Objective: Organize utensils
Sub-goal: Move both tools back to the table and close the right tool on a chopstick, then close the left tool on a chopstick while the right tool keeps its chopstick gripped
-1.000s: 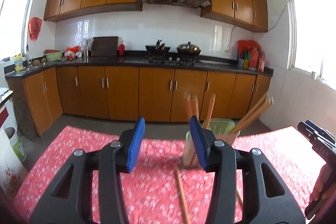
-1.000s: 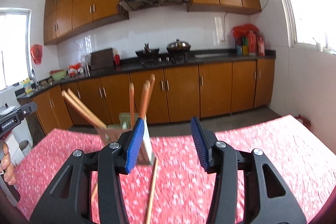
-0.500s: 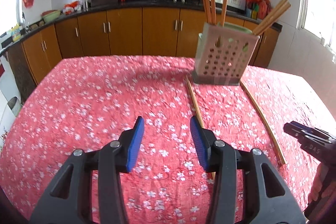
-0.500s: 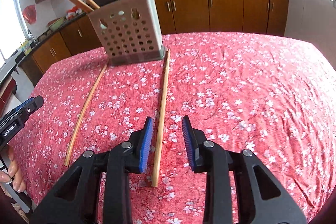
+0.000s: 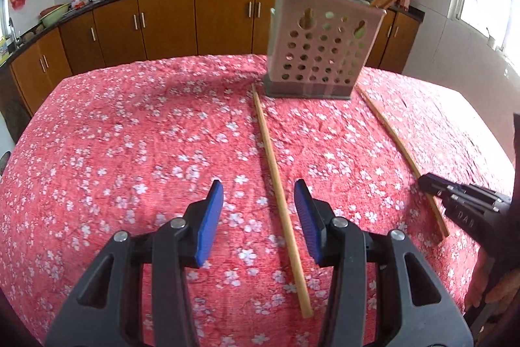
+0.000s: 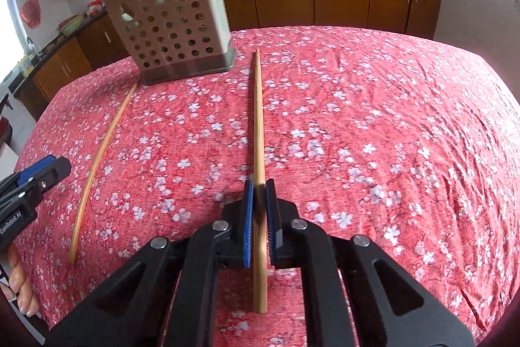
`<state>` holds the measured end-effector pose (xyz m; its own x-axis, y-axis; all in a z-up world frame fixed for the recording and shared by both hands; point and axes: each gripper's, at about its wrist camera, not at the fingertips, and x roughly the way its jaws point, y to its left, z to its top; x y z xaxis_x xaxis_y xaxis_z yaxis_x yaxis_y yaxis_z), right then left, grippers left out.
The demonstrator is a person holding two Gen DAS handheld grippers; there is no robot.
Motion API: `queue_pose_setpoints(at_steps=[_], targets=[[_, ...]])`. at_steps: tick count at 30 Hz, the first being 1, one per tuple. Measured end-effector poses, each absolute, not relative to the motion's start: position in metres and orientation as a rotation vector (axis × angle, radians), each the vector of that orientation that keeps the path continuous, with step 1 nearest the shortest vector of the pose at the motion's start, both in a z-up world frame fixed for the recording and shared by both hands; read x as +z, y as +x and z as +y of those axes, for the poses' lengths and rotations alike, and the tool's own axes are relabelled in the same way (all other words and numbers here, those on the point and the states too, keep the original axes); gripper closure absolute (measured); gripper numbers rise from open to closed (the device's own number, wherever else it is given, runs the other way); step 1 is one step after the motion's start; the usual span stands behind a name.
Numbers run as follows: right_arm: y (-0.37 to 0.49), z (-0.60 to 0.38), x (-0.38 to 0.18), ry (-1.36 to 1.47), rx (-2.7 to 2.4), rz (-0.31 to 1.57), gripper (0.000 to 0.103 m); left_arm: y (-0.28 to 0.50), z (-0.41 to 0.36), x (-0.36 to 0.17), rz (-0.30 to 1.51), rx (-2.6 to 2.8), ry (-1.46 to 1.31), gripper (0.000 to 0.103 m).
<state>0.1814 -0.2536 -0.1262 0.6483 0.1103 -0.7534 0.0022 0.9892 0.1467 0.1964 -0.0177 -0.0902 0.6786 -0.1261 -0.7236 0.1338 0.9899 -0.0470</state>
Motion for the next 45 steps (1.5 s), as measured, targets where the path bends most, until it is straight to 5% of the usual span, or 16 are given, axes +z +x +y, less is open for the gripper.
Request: queue_pose_setpoints(at_steps=[6, 10, 22, 45], targets=[[0.179, -0.274, -0.126, 0.162, 0.027, 0.864, 0.095, 0.206, -0.032, -0.109, 0.872, -0.129, 0.055, 0.069], [0.178, -0.273, -0.126, 0.149, 0.028, 0.864, 0.095, 0.211, -0.032, -0.111, 0.876, -0.098, 0.084, 0.095], [0.194, -0.278, -0.127, 0.077, -0.018, 0.863, 0.095, 0.231, 0.031, -0.111, 0.879, 0.019, 0.025, 0.09], [0.19, -0.278, -0.128, 0.068, -0.023, 0.849, 0.094, 0.232, 0.03, -0.111, 0.88, 0.026, 0.006, 0.086]])
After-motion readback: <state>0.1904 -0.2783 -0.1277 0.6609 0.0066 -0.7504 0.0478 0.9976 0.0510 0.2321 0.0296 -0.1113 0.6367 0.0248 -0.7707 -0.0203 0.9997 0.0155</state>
